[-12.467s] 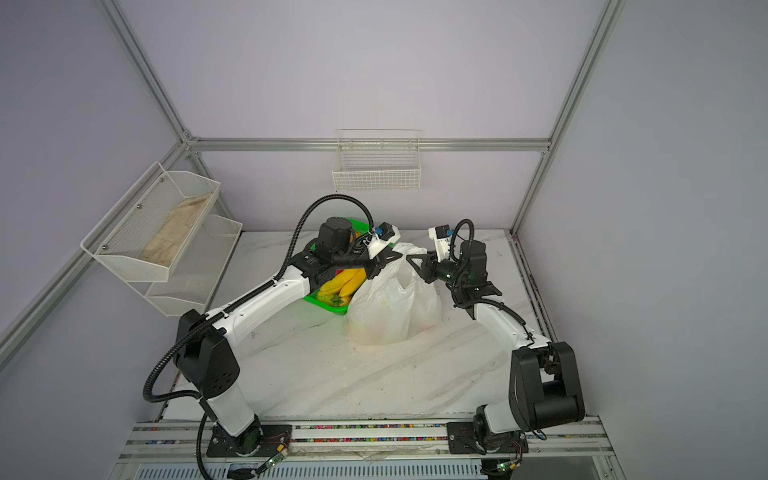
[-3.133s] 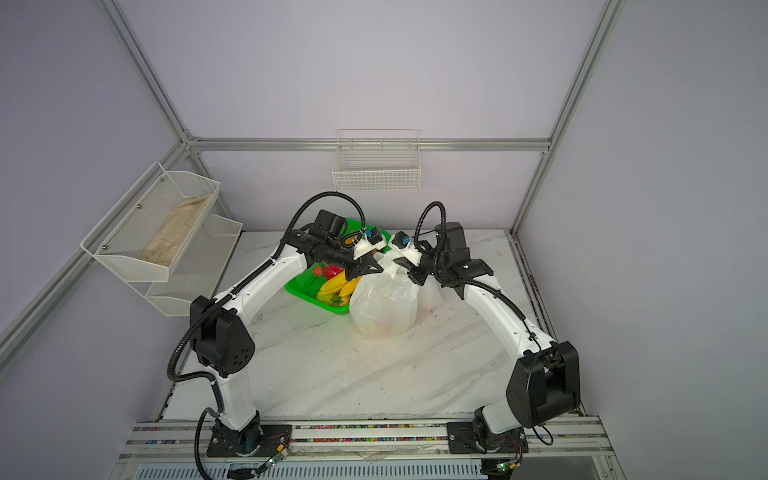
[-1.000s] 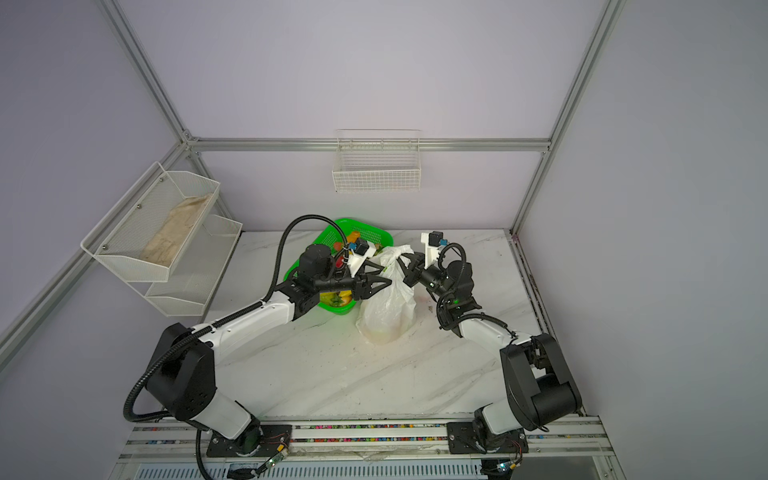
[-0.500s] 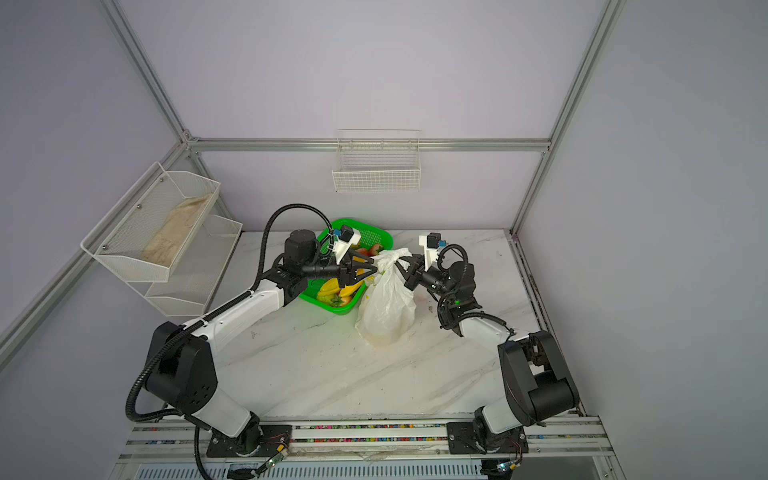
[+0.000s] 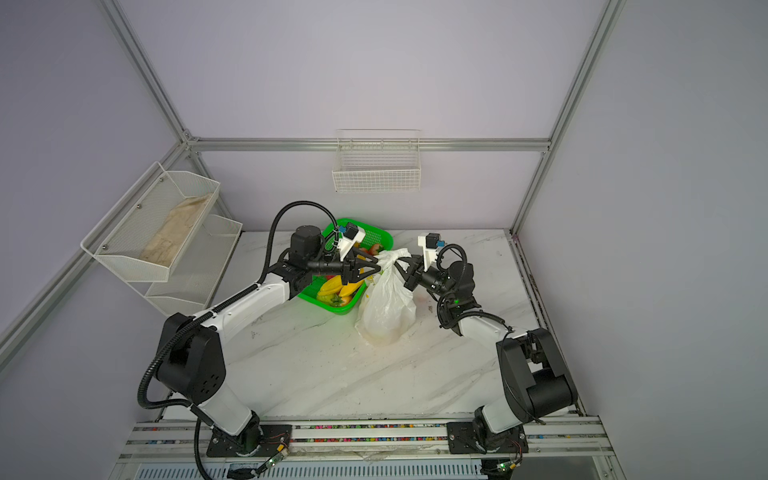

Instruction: Place the fake fruits into the plastic bag and tie a complex knot

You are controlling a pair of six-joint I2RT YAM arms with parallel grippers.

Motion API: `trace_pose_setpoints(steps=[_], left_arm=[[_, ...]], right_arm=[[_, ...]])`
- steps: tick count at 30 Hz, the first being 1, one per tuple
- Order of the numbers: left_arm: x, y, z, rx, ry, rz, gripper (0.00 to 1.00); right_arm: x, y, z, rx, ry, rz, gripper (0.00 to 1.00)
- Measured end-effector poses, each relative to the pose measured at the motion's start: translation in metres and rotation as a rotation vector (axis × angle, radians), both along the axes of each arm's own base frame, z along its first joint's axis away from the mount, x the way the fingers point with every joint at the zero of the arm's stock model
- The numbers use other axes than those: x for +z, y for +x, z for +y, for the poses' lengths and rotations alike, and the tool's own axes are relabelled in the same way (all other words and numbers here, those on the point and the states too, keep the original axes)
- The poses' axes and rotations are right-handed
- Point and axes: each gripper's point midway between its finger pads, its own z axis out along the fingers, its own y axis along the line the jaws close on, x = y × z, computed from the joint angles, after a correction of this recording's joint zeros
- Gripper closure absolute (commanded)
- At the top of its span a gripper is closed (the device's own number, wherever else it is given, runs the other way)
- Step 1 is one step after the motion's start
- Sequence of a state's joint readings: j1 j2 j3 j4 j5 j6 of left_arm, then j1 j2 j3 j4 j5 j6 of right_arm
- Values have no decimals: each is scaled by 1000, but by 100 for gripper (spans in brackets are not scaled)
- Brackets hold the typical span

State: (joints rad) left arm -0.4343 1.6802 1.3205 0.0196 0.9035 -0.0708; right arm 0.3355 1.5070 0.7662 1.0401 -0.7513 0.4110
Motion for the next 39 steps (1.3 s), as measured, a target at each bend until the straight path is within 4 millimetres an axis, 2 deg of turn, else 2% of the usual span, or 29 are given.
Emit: trace_pose_setpoints(steps=[5, 8, 15, 16, 19, 21, 22, 25, 29, 33, 39], left_arm=[[1, 2, -5, -12, -2, -1, 61], [8, 2, -11, -23, -10, -17, 67], [12, 2, -15, -28, -13, -27, 100], [12, 3, -15, -26, -11, -30, 100], [11, 4, -14, -17, -7, -29, 100], [10, 4, -14, -16, -7, -26, 100], [10, 4, -14, -16, -7, -26, 100], [11, 4, -14, -15, -10, -28, 100], [15, 5, -15, -12, -22, -29, 100], [16, 6, -15, -10, -28, -29, 100], [18, 6, -15, -7, -36, -24, 100]], right_arm=[[2, 0, 1, 11, 2, -5, 100], [2, -1, 2, 16, 3, -8, 100], [2, -1, 2, 16, 3, -15, 100], [2, 0, 2, 14, 1, -17, 97], [-1, 2, -1, -4, -19, -20, 76], [-2, 4, -4, -23, -40, -20, 68], [-2, 4, -8, -38, -50, -24, 65], [-1, 5, -25, -92, -75, -24, 44], [3, 5, -49, -173, -122, -23, 34], [11, -10, -67, -245, -155, -24, 33], [18, -32, -79, -292, -194, -11, 50]])
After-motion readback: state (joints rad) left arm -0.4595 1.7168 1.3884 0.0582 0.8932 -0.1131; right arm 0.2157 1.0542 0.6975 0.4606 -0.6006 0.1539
